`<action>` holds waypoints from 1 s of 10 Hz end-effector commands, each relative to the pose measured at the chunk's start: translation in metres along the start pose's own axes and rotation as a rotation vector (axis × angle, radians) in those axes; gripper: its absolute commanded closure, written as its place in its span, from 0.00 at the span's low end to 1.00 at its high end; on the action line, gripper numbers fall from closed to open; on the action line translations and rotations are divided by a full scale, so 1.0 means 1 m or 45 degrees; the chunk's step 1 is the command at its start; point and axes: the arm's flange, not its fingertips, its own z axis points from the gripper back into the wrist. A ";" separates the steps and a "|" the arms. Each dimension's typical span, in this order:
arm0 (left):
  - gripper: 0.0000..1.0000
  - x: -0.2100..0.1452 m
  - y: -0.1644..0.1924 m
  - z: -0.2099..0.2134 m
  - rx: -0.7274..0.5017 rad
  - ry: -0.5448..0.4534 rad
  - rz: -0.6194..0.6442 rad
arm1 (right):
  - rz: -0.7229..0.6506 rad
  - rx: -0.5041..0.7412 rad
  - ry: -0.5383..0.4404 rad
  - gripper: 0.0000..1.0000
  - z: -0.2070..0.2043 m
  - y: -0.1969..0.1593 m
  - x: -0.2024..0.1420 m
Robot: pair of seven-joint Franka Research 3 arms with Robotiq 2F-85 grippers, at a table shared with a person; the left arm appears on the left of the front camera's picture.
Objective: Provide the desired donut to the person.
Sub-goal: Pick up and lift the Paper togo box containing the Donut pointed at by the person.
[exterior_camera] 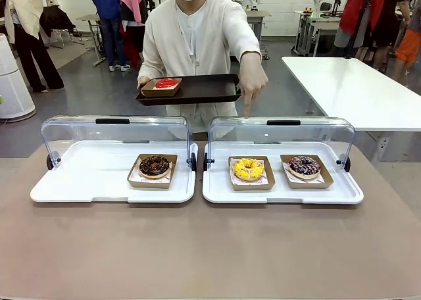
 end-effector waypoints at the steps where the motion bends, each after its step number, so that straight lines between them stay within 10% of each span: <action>1: 0.00 0.003 0.001 0.002 0.001 -0.016 -0.003 | 0.030 -0.058 0.188 0.00 -0.018 0.027 0.062; 6: 0.00 0.003 0.001 0.002 0.001 -0.016 -0.003 | 0.143 -0.396 0.807 0.00 -0.139 0.060 0.161; 10: 0.00 0.003 0.001 0.002 0.001 -0.016 -0.003 | 0.414 -0.399 0.936 0.00 -0.252 0.044 0.159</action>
